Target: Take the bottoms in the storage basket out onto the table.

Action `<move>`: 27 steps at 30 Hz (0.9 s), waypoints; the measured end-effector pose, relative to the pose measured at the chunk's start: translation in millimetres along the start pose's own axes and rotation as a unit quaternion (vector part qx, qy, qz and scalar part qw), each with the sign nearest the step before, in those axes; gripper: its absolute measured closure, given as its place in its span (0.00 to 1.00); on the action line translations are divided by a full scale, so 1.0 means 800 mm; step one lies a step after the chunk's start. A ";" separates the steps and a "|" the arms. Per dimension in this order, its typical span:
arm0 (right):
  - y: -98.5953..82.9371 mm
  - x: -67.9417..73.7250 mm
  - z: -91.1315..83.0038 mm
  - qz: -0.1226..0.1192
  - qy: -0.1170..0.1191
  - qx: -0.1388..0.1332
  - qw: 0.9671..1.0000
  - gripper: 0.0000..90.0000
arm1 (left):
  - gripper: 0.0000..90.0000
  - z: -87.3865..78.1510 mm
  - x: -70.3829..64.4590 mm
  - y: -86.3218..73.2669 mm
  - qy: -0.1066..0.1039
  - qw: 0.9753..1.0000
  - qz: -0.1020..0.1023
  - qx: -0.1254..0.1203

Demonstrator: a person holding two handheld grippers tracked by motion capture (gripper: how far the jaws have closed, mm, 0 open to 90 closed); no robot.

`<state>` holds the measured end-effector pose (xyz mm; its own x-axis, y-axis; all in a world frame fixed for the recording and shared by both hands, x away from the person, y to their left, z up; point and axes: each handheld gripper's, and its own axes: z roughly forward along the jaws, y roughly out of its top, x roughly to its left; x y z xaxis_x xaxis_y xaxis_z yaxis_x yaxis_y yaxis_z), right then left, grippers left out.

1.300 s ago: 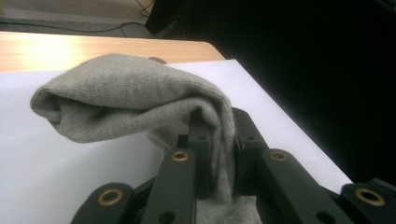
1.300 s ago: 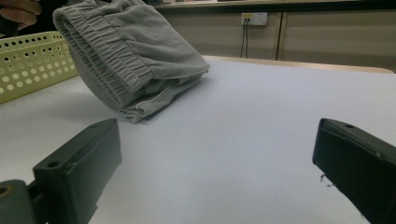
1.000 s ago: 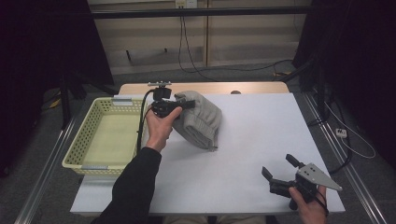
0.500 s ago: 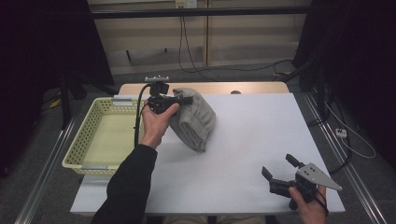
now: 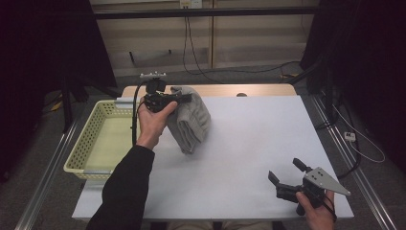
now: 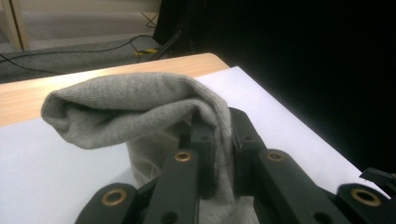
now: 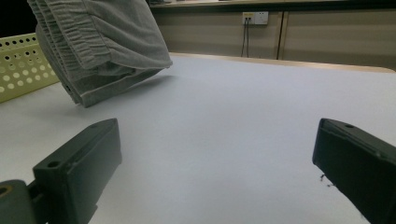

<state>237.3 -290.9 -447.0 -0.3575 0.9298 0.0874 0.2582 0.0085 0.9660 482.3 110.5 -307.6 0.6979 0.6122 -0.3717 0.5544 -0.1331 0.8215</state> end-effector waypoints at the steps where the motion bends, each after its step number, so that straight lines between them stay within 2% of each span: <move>1: 0.000 0.000 0.000 0.000 0.000 0.000 1.000 0.01 | 0.92 -0.002 0.000 0.001 0.001 1.000 0.002 -0.003; 27: 0.000 0.000 0.000 -0.001 -0.001 0.000 1.000 0.01 | 0.92 -0.048 -0.004 0.023 0.008 1.000 0.018 -0.023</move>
<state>237.4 -290.7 -446.9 -0.3568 0.9302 0.0858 0.2573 0.0096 0.9663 472.6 135.5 -274.8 0.7091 0.6207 -0.3346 0.5073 -0.1195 0.8534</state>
